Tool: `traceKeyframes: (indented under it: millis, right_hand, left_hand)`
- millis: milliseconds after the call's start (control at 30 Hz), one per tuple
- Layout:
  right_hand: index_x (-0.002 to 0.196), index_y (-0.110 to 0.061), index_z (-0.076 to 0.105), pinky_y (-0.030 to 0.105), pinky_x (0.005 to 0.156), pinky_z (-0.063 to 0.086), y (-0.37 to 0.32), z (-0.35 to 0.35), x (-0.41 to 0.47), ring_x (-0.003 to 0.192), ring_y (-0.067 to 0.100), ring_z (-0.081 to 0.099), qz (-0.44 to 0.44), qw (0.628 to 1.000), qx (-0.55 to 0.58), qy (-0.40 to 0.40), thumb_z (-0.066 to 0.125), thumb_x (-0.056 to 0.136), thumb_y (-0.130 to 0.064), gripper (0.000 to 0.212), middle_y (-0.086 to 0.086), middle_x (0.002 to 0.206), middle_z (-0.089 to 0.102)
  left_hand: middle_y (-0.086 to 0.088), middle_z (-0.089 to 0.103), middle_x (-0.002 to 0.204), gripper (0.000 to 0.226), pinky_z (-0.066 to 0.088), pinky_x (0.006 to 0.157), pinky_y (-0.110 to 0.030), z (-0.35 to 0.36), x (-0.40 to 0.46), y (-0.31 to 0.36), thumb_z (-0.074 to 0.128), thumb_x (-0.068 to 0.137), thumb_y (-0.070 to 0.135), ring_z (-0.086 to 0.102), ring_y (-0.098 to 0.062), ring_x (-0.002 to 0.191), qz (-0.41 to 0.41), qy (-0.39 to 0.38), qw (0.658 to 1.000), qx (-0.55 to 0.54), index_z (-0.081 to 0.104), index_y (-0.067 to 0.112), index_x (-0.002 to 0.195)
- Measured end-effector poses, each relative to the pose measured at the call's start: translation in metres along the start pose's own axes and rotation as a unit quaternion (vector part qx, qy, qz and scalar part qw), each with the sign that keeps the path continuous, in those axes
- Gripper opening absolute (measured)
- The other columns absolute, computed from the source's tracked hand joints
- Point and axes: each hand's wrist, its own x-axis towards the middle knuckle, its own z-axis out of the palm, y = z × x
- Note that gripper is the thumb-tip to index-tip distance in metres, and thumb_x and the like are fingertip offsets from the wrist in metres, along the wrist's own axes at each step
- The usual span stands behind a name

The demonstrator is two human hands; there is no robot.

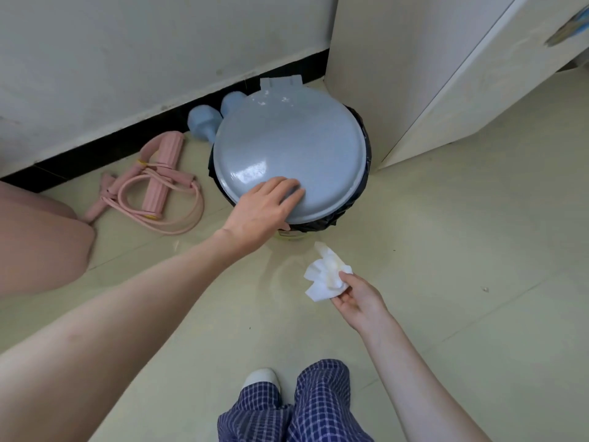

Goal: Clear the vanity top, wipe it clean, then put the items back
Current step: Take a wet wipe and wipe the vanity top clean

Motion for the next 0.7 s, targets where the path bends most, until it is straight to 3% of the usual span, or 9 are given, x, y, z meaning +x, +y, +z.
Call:
traceKeyframes:
  millis: [200, 333, 433, 500, 700]
  right_hand:
    - [0.096, -0.002, 0.056, 0.032, 0.072, 0.051, -0.012, 0.007, -0.042, 0.081, 0.023, 0.061, 0.001, 1.0, 0.009, 0.027, 0.05, 0.092, 0.003, 0.009, 0.014, 0.093, 0.062]
    - [0.11, 0.0, 0.055, 0.036, 0.079, 0.049, -0.036, 0.042, -0.062, 0.082, 0.023, 0.061, -0.014, 0.999, 0.027, 0.013, 0.05, 0.093, -0.003, 0.018, 0.016, 0.1, 0.062]
    - [0.122, -0.001, 0.05, 0.044, 0.096, 0.043, -0.064, 0.088, -0.075, 0.108, 0.031, 0.057, -0.03, 0.994, 0.068, -0.08, 0.045, 0.098, -0.022, 0.032, 0.021, 0.126, 0.053]
    - [0.137, -0.001, 0.037, 0.047, 0.104, 0.034, -0.077, 0.108, -0.073, 0.125, 0.035, 0.046, -0.031, 0.995, 0.067, -0.067, 0.04, 0.099, -0.028, 0.047, 0.022, 0.139, 0.042]
    - [0.134, 0.004, 0.041, 0.041, 0.099, 0.038, -0.061, 0.082, -0.056, 0.124, 0.034, 0.048, -0.024, 0.997, 0.069, -0.029, 0.029, 0.101, -0.023, 0.044, 0.022, 0.137, 0.046]
  left_hand:
    - [-0.023, 0.059, 0.119, 0.058, 0.051, 0.084, -0.045, -0.045, 0.005, -0.004, 0.081, 0.069, 0.014, 0.058, -0.038, 0.107, 0.022, -0.002, 1.0, 0.002, 0.056, -0.007, 0.117]
    - [-0.022, 0.057, 0.124, 0.043, 0.049, 0.089, -0.045, -0.085, 0.017, -0.013, 0.053, 0.089, 0.02, 0.056, -0.036, 0.112, 0.033, 0.03, 0.999, 0.022, 0.052, -0.007, 0.123]
    - [-0.022, 0.057, 0.123, 0.046, 0.049, 0.089, -0.044, -0.105, 0.026, -0.021, 0.042, 0.091, 0.023, 0.057, -0.036, 0.11, 0.023, 0.038, 0.999, 0.028, 0.052, -0.007, 0.124]
    - [-0.022, 0.058, 0.123, 0.046, 0.049, 0.088, -0.044, -0.105, 0.027, -0.022, 0.042, 0.091, 0.024, 0.058, -0.036, 0.11, 0.029, 0.044, 0.998, 0.033, 0.053, -0.007, 0.124]
    - [-0.021, 0.06, 0.119, 0.04, 0.049, 0.086, -0.041, -0.053, 0.001, -0.007, 0.045, 0.091, 0.019, 0.059, -0.035, 0.107, 0.041, 0.07, 0.996, 0.046, 0.057, -0.007, 0.118]
